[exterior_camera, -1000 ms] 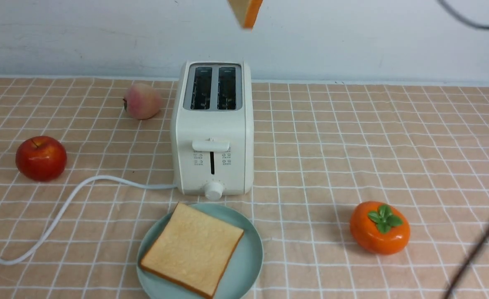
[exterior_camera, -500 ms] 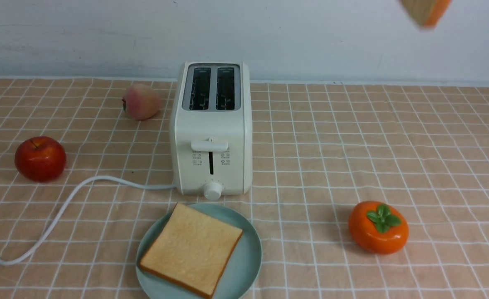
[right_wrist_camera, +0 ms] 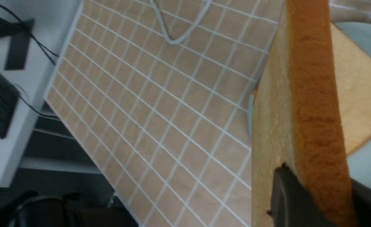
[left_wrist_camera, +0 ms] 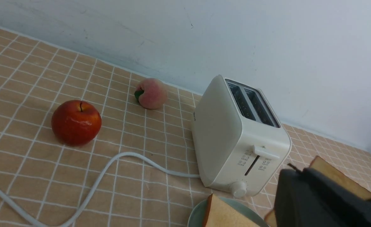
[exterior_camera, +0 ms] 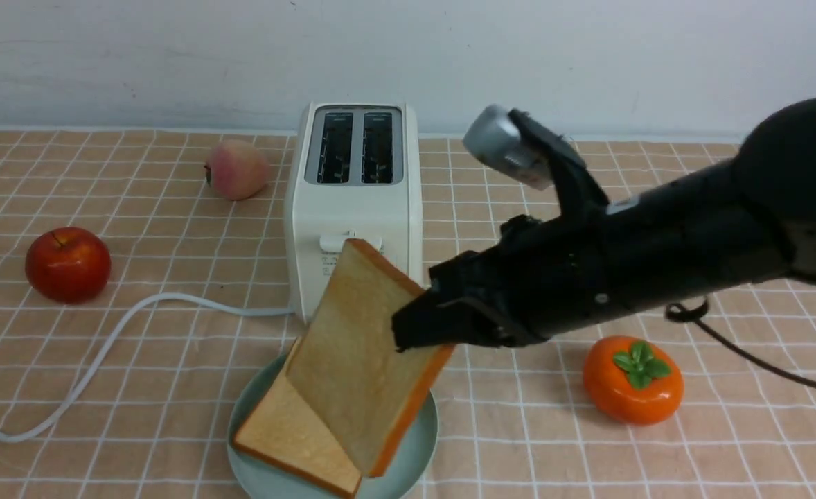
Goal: Take toasted bread from bread machine on light coffee tablecloth place on plate.
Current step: 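Place the held slice of bread on top of the slice on the plate with the right gripper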
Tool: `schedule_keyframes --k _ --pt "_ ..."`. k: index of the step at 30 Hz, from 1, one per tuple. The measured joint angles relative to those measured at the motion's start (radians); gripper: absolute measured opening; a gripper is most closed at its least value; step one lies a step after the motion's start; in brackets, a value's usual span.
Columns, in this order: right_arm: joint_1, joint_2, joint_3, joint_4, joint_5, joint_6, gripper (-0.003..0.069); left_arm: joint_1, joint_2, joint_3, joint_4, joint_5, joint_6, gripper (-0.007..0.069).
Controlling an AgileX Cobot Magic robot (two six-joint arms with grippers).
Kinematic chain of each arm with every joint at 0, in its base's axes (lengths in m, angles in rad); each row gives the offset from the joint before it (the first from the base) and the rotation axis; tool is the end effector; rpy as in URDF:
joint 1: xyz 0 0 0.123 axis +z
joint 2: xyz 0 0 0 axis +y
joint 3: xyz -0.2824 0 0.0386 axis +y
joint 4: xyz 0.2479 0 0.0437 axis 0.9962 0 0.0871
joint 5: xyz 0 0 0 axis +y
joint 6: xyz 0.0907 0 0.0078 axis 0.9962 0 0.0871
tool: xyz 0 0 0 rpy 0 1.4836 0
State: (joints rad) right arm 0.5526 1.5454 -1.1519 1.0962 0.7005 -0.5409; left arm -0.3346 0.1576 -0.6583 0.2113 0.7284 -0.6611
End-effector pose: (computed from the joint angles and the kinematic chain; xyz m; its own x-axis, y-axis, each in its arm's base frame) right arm 0.2580 0.2205 0.3050 -0.8253 -0.1005 -0.5556 -0.5093 0.5576 0.6556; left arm 0.0165 0.0077 0.3510 -0.2004 -0.4351 -0.8778 0.1117 0.8800 -0.4617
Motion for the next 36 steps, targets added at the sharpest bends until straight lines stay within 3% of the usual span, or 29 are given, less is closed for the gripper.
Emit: schedule_keyframes --k 1,2,5,7,11,17,23,28,31,34,36 --pt "0.0 0.036 0.0 0.101 -0.013 -0.088 0.0099 0.0 0.0 0.0 -0.003 0.008 0.0 -0.0014" --pt "0.0 0.043 0.0 0.101 -0.013 -0.088 0.0099 0.0 0.0 0.0 -0.004 0.01 0.0 -0.0014" --pt "0.0 0.147 0.001 0.303 -0.038 -0.254 0.0099 0.0 0.0 0.0 -0.006 0.047 0.0 -0.0014" --pt "0.0 0.197 0.001 0.365 -0.051 -0.282 0.0101 0.0 0.0 0.0 -0.007 0.068 0.0 -0.0014" --pt "0.0 0.262 0.001 0.415 -0.081 -0.298 0.0145 0.0 0.0 0.0 -0.008 0.091 0.0 -0.0014" --pt "-0.002 0.343 0.001 0.397 -0.145 -0.3 0.0339 0.0 0.0 0.0 -0.009 0.093 0.0 -0.0014" --pt "-0.072 0.305 -0.001 0.244 -0.118 -0.279 0.0488 0.0 0.0 0.0 -0.01 0.093 0.0 -0.0014" --pt "-0.179 0.175 -0.001 0.033 -0.062 -0.179 0.0519 0.0 0.0 0.0 -0.011 0.094 0.0 -0.0014" --pt "-0.244 0.031 -0.001 -0.191 -0.028 -0.031 0.0494 0.0 0.0 0.0 -0.007 0.094 0.0 -0.0014" --pt "-0.279 -0.14 -0.001 -0.411 0.018 0.112 0.0424 0.0 0.0 0.0 -0.004 0.094 0.0 -0.0014" --pt "-0.291 -0.251 -0.001 -0.557 0.059 0.229 0.0337 0.0 0.0 0.0 -0.004 0.092 0.0 -0.0014"
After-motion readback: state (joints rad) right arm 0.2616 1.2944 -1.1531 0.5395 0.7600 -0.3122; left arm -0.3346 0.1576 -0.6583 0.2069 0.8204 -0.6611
